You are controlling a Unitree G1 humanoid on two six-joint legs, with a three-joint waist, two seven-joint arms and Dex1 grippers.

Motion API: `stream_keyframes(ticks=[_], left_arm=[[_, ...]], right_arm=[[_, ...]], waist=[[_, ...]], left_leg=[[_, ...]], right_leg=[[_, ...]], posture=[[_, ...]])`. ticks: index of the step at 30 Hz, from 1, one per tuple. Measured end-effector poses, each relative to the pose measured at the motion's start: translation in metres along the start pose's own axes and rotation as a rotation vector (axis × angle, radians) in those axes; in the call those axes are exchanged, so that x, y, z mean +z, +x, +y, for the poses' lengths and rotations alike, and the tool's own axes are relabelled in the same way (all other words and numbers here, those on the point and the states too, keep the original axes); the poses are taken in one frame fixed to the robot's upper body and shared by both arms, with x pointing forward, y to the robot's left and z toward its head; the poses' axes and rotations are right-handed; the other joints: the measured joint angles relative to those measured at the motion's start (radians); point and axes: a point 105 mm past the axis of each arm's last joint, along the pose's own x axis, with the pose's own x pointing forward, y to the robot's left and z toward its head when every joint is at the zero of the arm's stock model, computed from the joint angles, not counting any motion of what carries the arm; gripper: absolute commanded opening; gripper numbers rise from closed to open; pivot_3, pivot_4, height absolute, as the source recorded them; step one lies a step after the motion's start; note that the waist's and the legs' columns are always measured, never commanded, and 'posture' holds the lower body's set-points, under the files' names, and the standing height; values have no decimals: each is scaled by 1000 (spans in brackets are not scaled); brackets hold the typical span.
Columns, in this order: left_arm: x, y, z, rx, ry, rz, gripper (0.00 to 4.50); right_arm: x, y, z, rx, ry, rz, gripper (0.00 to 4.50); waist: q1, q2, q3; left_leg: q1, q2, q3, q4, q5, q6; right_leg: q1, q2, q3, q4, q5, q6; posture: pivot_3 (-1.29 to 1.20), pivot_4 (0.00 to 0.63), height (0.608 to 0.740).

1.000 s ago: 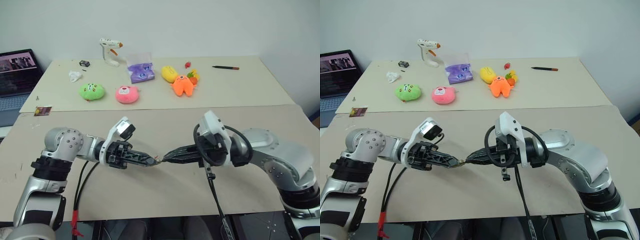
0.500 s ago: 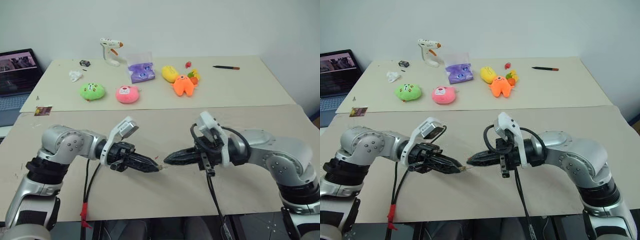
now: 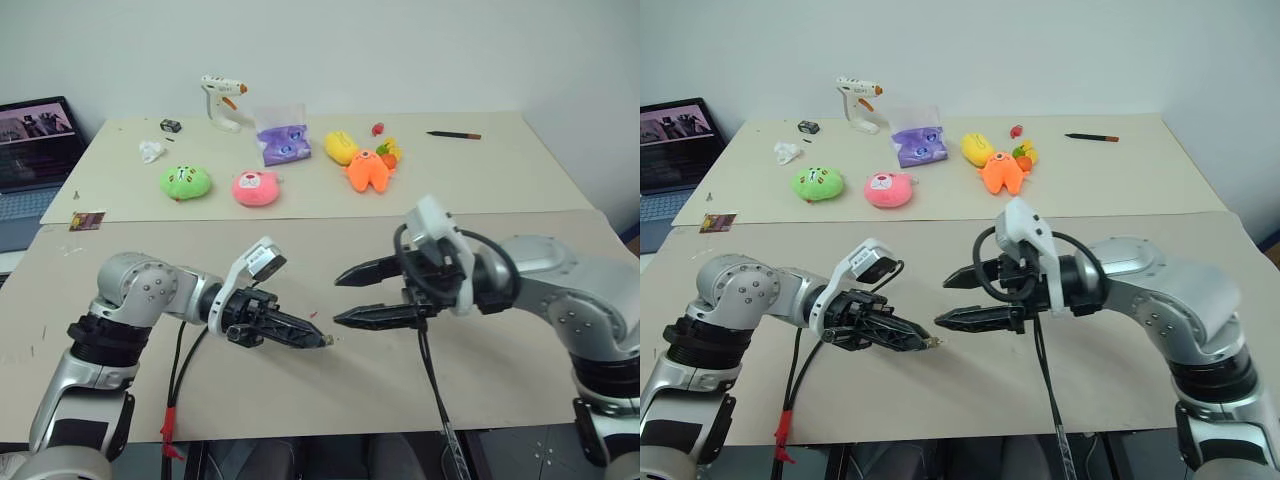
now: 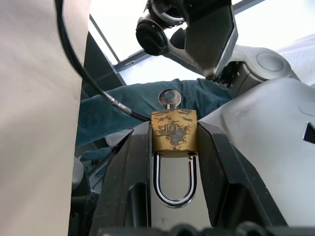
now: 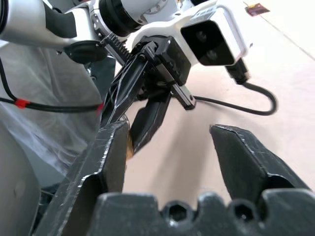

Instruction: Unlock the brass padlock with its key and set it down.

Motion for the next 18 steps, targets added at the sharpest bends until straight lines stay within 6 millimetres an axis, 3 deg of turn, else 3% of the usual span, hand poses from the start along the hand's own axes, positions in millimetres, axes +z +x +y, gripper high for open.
stream_keyframes(ticks=[6, 10, 18], left_arm=[[12, -6, 2, -12, -40, -47, 811], [14, -6, 0, -29, -51, -46, 811], [17, -2, -3, -49, -56, -30, 811]], right_arm=[[-6, 1, 16, 23, -107, 32, 3079], [-22, 10, 26, 52, -148, 70, 3079], [-30, 19, 23, 43, -201, 78, 3079]], waist=[[-1, 0, 0], [-1, 0, 0], [0, 0, 0]], left_leg=[[0, 0, 0, 0, 0, 0], [0, 0, 0, 1, 0, 0], [0, 0, 0, 1, 0, 0]], right_leg=[[0, 0, 0, 1, 0, 0], [0, 0, 0, 1, 0, 0], [0, 0, 0, 1, 0, 0]], posture=[[0, 150, 740], [0, 150, 740], [0, 150, 740]])
